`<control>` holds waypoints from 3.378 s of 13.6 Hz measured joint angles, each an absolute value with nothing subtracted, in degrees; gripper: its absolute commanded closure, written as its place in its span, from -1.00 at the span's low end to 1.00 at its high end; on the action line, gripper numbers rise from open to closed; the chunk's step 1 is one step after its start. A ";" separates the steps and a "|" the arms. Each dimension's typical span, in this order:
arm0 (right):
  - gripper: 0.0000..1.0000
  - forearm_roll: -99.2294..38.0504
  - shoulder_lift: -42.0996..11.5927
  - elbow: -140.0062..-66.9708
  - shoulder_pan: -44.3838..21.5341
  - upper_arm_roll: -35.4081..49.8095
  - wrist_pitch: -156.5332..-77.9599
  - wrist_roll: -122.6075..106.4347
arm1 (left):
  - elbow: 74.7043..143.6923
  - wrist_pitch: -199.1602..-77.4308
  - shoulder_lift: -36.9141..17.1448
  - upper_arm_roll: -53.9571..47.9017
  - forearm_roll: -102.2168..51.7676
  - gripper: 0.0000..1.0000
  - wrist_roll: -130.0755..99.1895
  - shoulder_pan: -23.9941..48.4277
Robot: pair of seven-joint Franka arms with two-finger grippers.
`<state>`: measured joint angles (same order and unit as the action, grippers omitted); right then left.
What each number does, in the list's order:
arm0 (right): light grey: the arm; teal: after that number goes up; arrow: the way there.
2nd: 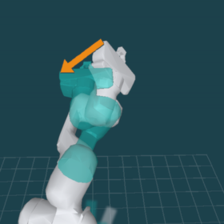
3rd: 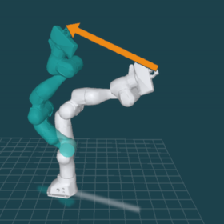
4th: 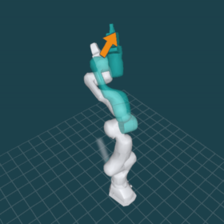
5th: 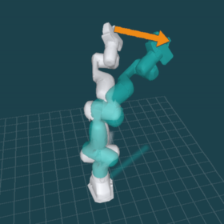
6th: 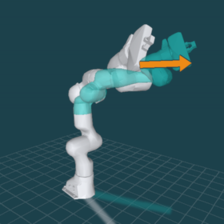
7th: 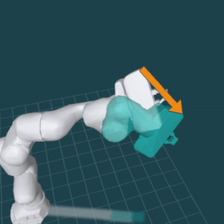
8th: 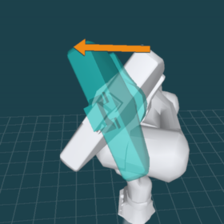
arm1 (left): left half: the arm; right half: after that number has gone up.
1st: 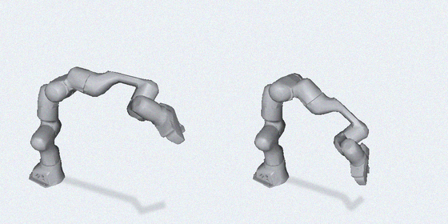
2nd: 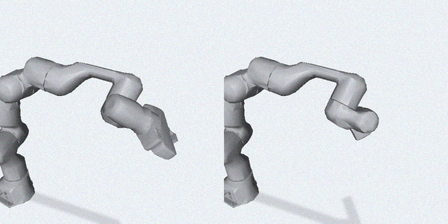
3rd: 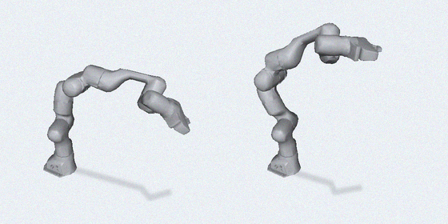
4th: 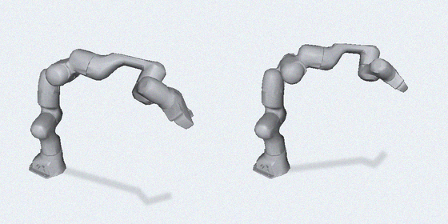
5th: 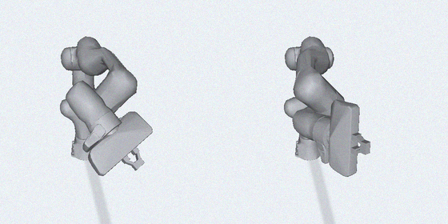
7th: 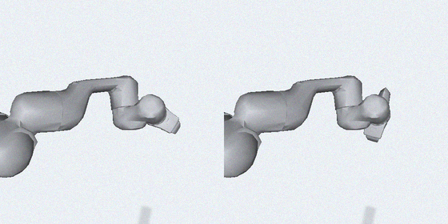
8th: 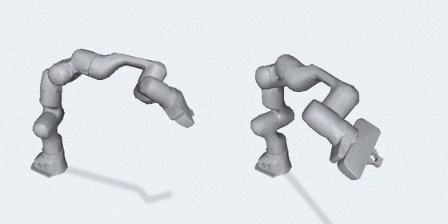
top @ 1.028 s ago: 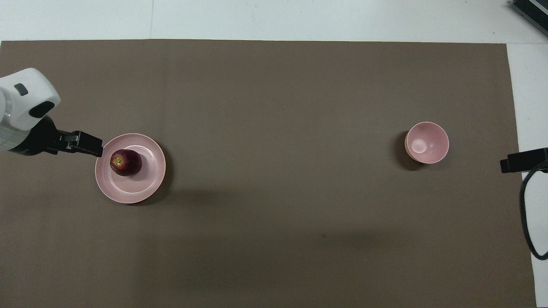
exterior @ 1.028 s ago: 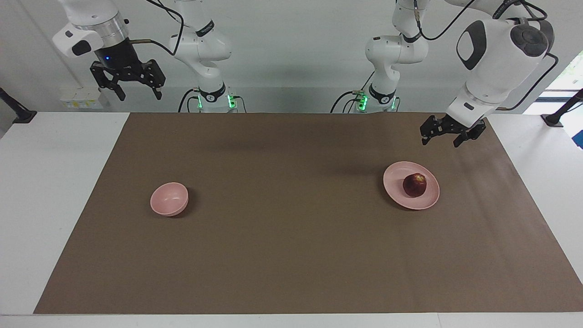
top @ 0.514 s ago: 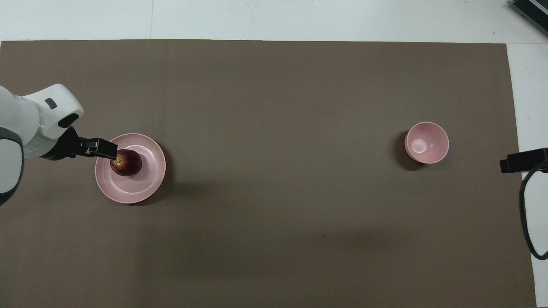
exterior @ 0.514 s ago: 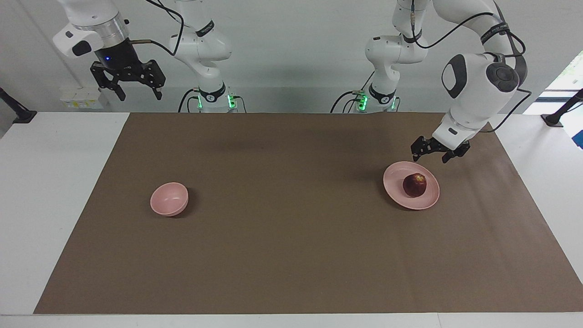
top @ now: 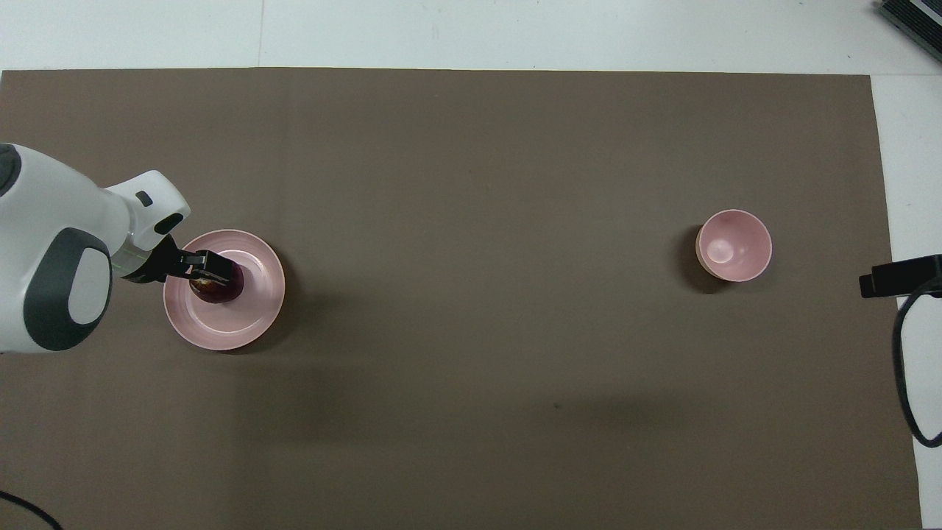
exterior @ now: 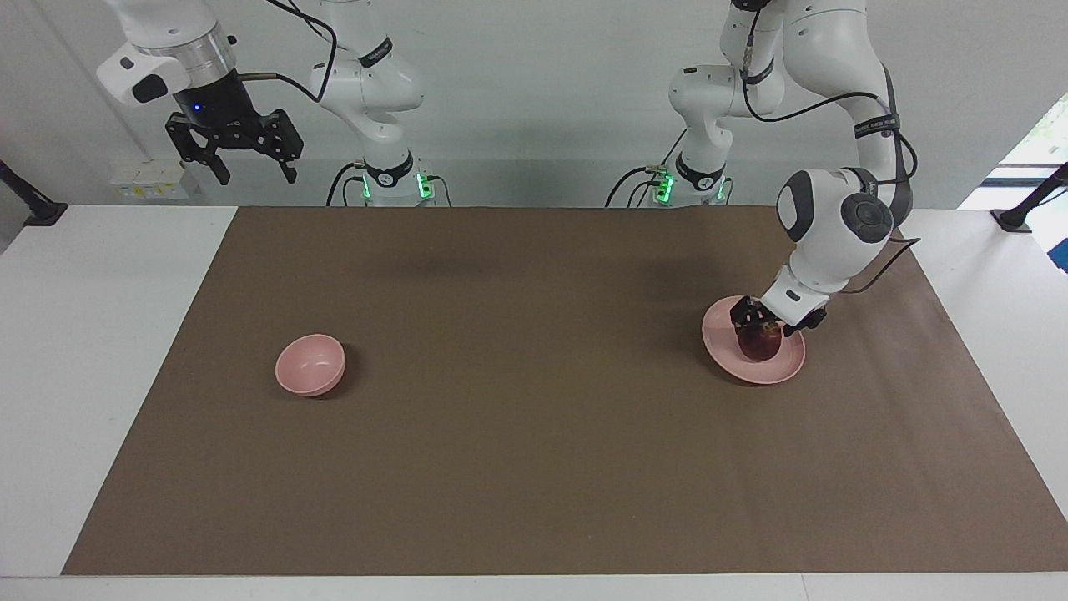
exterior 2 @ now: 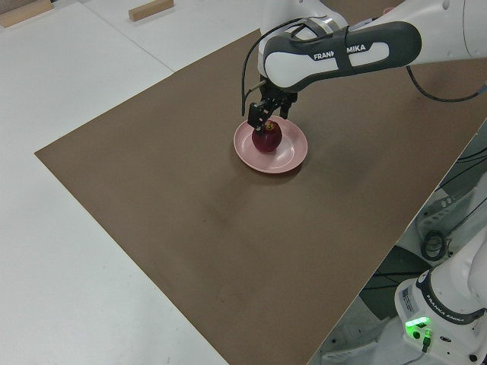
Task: Move apple from plate to bowl
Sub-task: 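Reach the left gripper down over the red apple on the plate, then close the left gripper on the red apple and lift it, then carry the apple with the left gripper toward the right gripper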
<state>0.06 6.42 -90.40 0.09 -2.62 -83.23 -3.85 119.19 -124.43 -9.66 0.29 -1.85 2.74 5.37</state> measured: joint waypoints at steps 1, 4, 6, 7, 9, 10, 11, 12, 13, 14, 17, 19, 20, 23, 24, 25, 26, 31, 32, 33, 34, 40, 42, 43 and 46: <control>-1.00 0.06 6.42 -90.40 0.09 -2.62 -83.23 -3.85 | 119.64 -125.36 -9.85 0.31 -1.85 -1.00 2.75 5.37; -1.00 0.06 6.42 -90.40 0.09 -2.62 -83.23 -3.85 | 121.09 -127.62 -10.19 0.30 -1.85 -1.00 2.76 5.40; -1.00 0.06 6.42 -90.40 0.09 -2.62 -83.23 -3.85 | 121.79 -128.39 -10.60 0.30 -1.85 -0.64 3.18 5.42; -1.00 0.06 6.42 -90.40 0.09 -2.62 -83.23 -3.85 | 121.93 -128.38 -10.67 0.32 -1.85 0.98 4.14 5.42; -1.00 0.06 6.42 -90.40 0.09 -2.62 -83.23 -3.85 | 121.71 -126.31 -10.56 0.49 -1.85 1.00 5.11 5.39; -1.00 0.06 6.42 -90.40 0.09 -2.62 -83.23 -3.86 | 121.30 -124.48 -10.45 0.56 -1.85 1.00 5.20 5.33; -1.00 0.06 6.42 -90.40 0.09 -2.62 -83.23 -3.85 | 120.62 -122.61 -10.48 0.63 -1.85 1.00 5.25 5.26; -1.00 0.06 6.42 -90.40 0.09 -2.62 -83.23 -3.85 | 119.61 -120.75 -10.52 0.67 -1.85 1.00 5.28 5.24; -1.00 0.06 6.42 -90.40 0.09 -2.62 -83.23 -3.85 | 118.49 -119.22 -10.63 0.65 -1.85 1.00 5.30 5.26; -1.00 0.06 6.42 -90.40 0.09 -2.62 -83.23 -3.85 | 117.30 -118.08 -10.80 0.58 -1.85 1.00 5.33 5.31; -1.00 0.06 6.42 -90.40 0.09 -2.62 -83.23 -3.85 | 113.00 -112.37 -11.14 0.40 -1.85 1.00 5.37 5.57; -1.00 0.06 6.44 -90.40 0.09 -2.62 -83.23 -3.85 | 109.76 -106.82 -11.25 0.15 -1.85 1.00 5.46 6.09; -1.00 0.06 6.47 -90.40 0.09 -2.62 -83.23 -3.86 | 108.59 -104.97 -11.32 0.13 -1.86 1.00 5.31 6.72; -1.00 0.06 6.81 -90.86 0.09 -2.62 -83.21 -3.86 | 105.95 -100.57 -11.62 0.01 -1.94 1.00 1.05 9.60; -1.00 0.06 7.05 -91.15 0.09 -2.62 -83.20 -3.85 | 105.27 -99.12 -11.76 -0.02 -2.18 1.00 -0.60 10.63; -1.00 0.06 7.24 -91.41 0.09 -2.62 -83.20 -3.86 | 104.62 -97.40 -11.92 -0.03 -2.49 1.00 -1.64 11.46; -1.00 0.06 7.38 -91.60 0.09 -2.62 -83.20 -3.86 | 103.66 -95.27 -12.12 -0.07 -2.93 1.00 -2.31 12.00; -1.00 0.06 7.58 -91.93 0.10 -2.62 -83.01 -3.85 | 96.71 -82.41 -13.93 0.16 -11.05 1.00 -7.41 12.26; -1.00 0.06 7.64 -92.02 0.10 -2.62 -82.44 -3.85 | 96.12 -81.45 -14.37 0.17 -12.88 1.00 -8.25 12.26; -1.00 0.06 7.74 -92.06 0.10 -2.62 -81.83 -3.85 | 95.99 -80.60 -14.69 0.18 -15.09 1.00 -9.03 12.26; -1.00 0.06 7.85 -92.09 0.11 -2.62 -81.49 -3.86 | 95.97 -79.52 -14.95 0.16 -17.74 1.00 -10.16 12.27; -1.00 0.06 8.15 -92.24 0.33 -2.70 -81.28 -3.85 | 96.00 -76.71 -15.35 -0.54 -37.80 1.00 -27.02 15.33; -1.00 0.06 8.24 -91.90 0.27 -2.66 -81.28 -3.85 | 96.02 -76.72 -15.35 -0.77 -45.35 1.00 -33.12 17.21; -1.00 0.06 8.34 -91.63 0.24 -2.64 -81.28 -3.85 | 96.04 -76.78 -15.36 -0.83 -48.67 1.00 -35.58 18.10; -1.00 0.06 9.02 -91.38 0.12 -2.58 -81.27 -3.95 | 96.06 -78.47 -15.37 -1.42 -57.24 1.00 -43.24 19.79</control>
